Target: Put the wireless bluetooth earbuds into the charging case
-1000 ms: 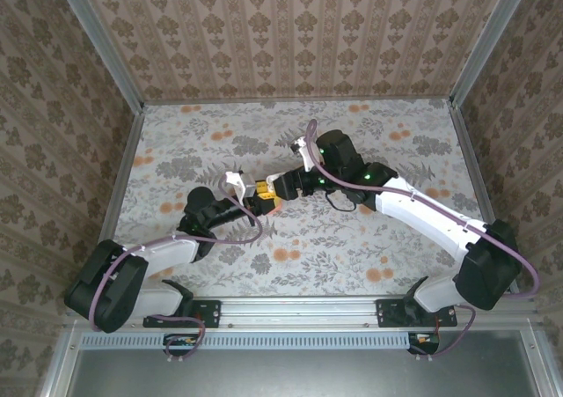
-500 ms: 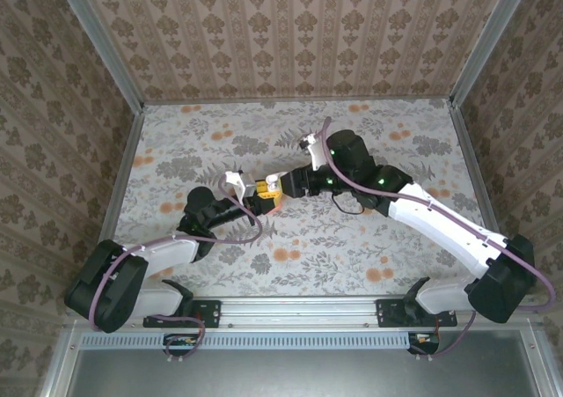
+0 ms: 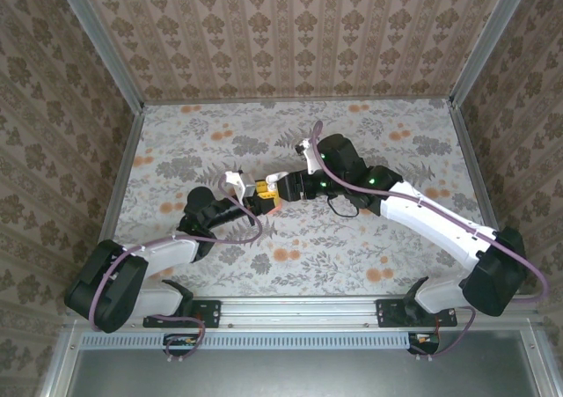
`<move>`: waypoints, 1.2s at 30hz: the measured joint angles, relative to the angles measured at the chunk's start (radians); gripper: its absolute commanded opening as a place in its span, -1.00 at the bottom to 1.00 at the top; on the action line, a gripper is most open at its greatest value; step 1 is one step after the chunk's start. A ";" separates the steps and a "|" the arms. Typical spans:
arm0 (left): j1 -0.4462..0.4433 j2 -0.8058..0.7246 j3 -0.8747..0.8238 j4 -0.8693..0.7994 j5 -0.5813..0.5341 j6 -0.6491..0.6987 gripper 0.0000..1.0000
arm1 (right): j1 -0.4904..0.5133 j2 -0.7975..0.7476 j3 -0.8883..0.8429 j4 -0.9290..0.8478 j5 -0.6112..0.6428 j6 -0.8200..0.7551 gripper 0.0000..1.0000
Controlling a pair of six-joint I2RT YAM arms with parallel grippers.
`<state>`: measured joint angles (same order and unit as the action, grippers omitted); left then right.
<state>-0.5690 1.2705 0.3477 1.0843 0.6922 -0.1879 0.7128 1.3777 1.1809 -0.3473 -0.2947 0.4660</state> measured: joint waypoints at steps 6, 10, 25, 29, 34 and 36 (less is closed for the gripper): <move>0.000 0.000 0.000 -0.004 -0.004 0.000 -0.76 | 0.000 0.032 0.005 0.008 0.000 0.006 0.38; 0.000 0.000 0.000 -0.006 -0.008 0.000 -0.77 | 0.000 0.034 0.005 0.007 0.001 0.007 0.38; -0.002 0.000 0.000 -0.006 -0.011 -0.001 -0.76 | -0.017 -0.041 -0.032 0.049 0.000 0.000 0.40; -0.002 0.000 0.000 -0.006 -0.011 -0.003 -0.77 | -0.067 -0.113 -0.071 0.066 -0.028 -0.003 0.41; -0.006 0.003 0.000 0.003 0.001 -0.023 -0.77 | -0.146 -0.143 -0.120 0.124 -0.130 -0.019 0.41; -0.008 0.012 0.002 0.016 0.012 -0.038 -0.77 | -0.171 -0.151 -0.142 0.142 -0.156 -0.030 0.42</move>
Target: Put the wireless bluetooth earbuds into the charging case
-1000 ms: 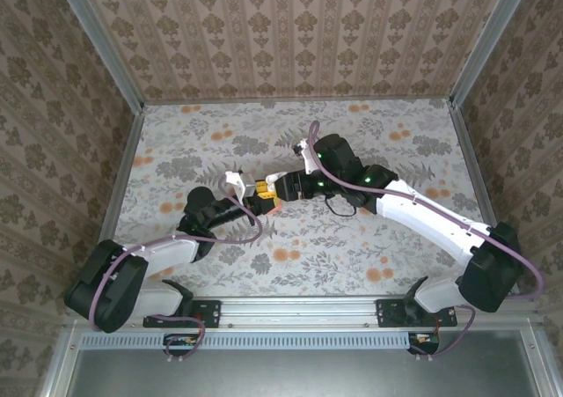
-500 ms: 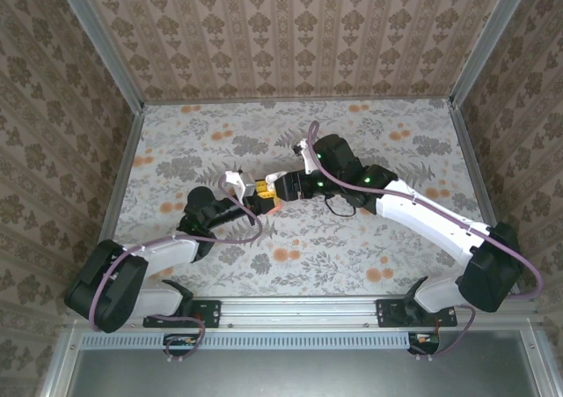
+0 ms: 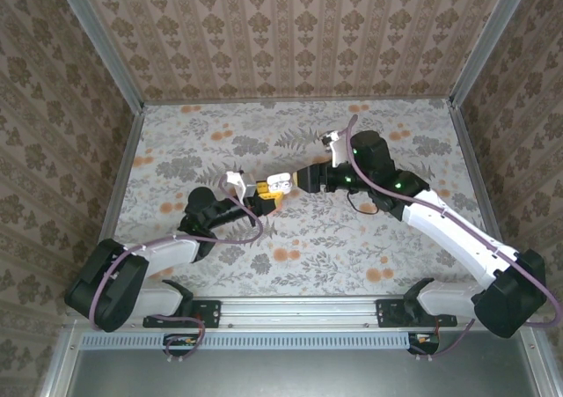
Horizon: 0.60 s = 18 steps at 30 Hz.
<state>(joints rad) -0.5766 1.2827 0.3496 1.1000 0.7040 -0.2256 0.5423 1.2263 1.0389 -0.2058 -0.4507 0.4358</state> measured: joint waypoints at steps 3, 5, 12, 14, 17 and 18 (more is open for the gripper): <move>0.000 0.010 0.000 0.017 0.012 -0.021 -0.76 | -0.032 -0.031 -0.035 0.028 -0.026 -0.034 0.45; 0.000 0.013 0.002 0.023 0.022 -0.030 -0.76 | -0.050 -0.063 -0.054 0.047 -0.038 -0.068 0.49; -0.006 0.014 0.024 0.032 0.060 -0.041 -0.76 | -0.102 -0.147 -0.110 0.138 -0.119 -0.235 0.80; -0.006 0.014 0.029 0.031 0.067 -0.041 -0.76 | -0.112 -0.157 -0.132 0.157 -0.144 -0.303 0.84; -0.008 0.014 0.035 0.032 0.076 -0.041 -0.76 | -0.124 -0.159 -0.163 0.163 -0.195 -0.413 0.78; -0.009 0.014 0.037 0.032 0.079 -0.041 -0.77 | -0.127 -0.159 -0.172 0.163 -0.212 -0.448 0.81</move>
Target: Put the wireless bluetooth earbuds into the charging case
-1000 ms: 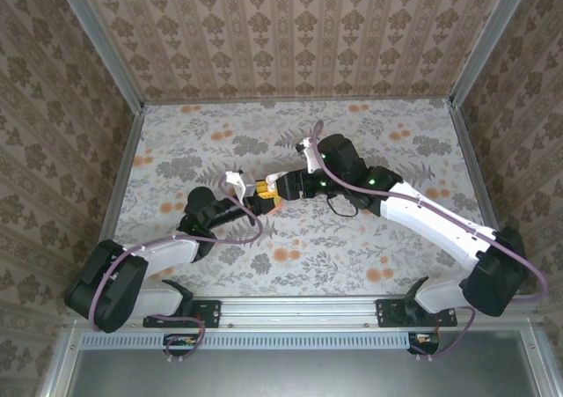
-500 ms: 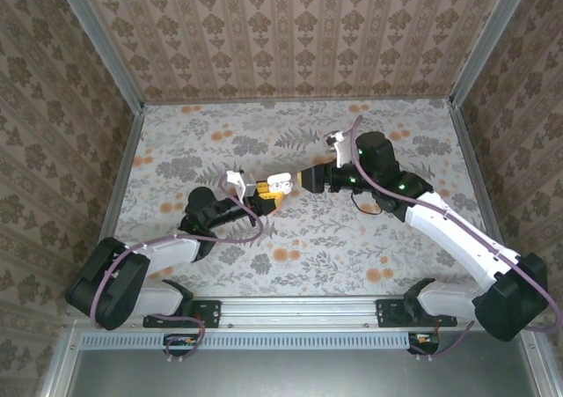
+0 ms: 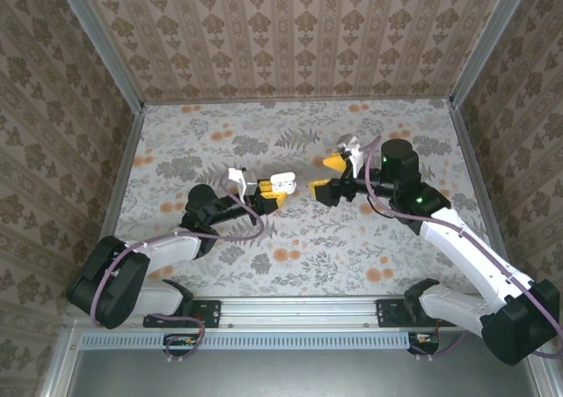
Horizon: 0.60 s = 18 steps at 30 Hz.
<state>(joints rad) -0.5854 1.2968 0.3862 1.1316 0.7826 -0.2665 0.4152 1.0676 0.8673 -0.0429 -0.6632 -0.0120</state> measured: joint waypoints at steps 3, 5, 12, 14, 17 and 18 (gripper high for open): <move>-0.004 0.000 0.001 0.000 0.008 0.000 -0.77 | -0.005 0.000 -0.028 0.000 -0.058 -0.129 0.83; -0.005 0.000 0.002 0.000 0.010 0.000 -0.76 | -0.005 0.004 -0.033 -0.011 -0.088 -0.212 0.82; -0.016 0.000 0.002 0.000 0.011 0.000 -0.77 | 0.009 0.092 0.005 -0.083 -0.138 -0.392 0.81; -0.018 0.000 0.003 0.000 0.011 0.000 -0.76 | 0.016 0.121 0.014 -0.101 -0.143 -0.421 0.80; -0.022 0.000 0.007 0.000 0.011 0.001 -0.76 | 0.022 0.154 0.021 -0.120 -0.158 -0.449 0.78; -0.024 0.000 0.009 0.000 0.011 0.001 -0.76 | 0.023 0.162 0.023 -0.123 -0.162 -0.456 0.77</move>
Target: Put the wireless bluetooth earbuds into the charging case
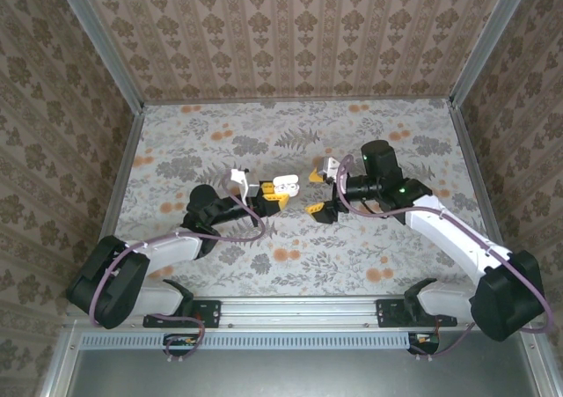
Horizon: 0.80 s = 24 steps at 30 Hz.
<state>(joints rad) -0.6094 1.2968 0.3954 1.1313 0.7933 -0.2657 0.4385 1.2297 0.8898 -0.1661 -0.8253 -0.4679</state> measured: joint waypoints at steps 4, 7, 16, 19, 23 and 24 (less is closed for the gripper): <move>-0.006 0.001 0.005 0.000 0.000 0.000 -0.76 | 0.010 0.049 0.037 -0.017 -0.031 -0.014 0.68; -0.006 0.012 0.008 0.001 0.000 0.000 -0.76 | 0.020 0.090 0.070 -0.026 -0.059 -0.027 0.64; -0.006 0.019 0.010 0.001 0.000 0.000 -0.77 | 0.040 0.174 0.133 -0.041 -0.128 -0.035 0.56; -0.006 0.019 0.010 0.001 0.000 0.000 -0.76 | 0.047 0.196 0.142 -0.043 -0.143 -0.035 0.51; -0.006 0.019 0.010 0.001 -0.001 0.000 -0.76 | 0.055 0.204 0.143 -0.045 -0.159 -0.043 0.36; -0.006 0.019 0.010 0.001 -0.001 0.000 -0.76 | 0.055 0.204 0.144 -0.045 -0.167 -0.047 0.33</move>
<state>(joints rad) -0.6159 1.3163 0.4057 1.1320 0.7921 -0.2657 0.4938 1.4338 1.0340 -0.2111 -0.9924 -0.5152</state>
